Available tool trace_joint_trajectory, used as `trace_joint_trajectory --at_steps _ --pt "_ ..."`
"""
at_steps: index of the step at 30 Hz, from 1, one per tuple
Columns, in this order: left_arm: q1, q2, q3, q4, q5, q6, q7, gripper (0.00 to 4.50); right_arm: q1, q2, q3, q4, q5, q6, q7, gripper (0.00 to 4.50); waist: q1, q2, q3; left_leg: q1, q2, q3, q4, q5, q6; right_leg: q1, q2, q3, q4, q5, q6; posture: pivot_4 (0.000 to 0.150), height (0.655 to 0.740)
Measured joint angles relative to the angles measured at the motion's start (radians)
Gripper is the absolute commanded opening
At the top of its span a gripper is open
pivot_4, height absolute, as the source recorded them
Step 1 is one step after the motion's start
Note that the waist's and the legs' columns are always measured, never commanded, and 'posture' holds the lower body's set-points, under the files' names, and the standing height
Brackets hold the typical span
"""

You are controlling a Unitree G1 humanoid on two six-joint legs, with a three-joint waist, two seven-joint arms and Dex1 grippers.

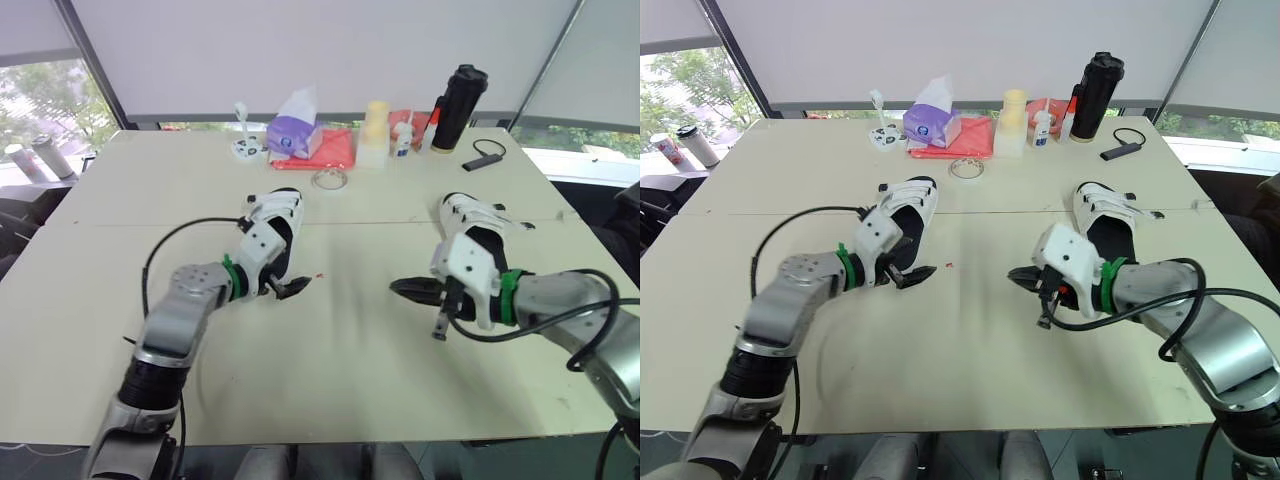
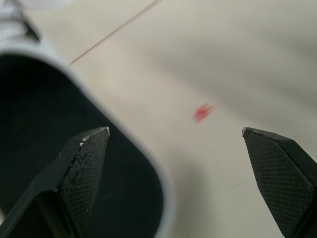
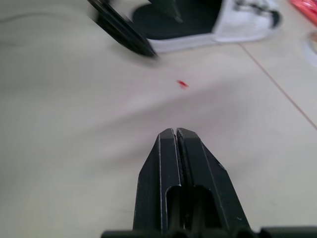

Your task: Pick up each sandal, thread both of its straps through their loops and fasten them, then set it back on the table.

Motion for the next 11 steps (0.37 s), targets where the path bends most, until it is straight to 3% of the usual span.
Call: trace_joint_trajectory --at_steps 11 --pt "-0.011 0.25 0.135 -0.113 -0.317 0.123 -0.174 4.49 0.02 -0.104 -0.216 0.05 0.018 0.013 0.066 0.0 0.0 0.003 0.003 0.0 0.001 0.002 0.0 0.0 0.0 0.0 0.0 0.001 -0.001 0.0 -0.001 0.15 0.7296"
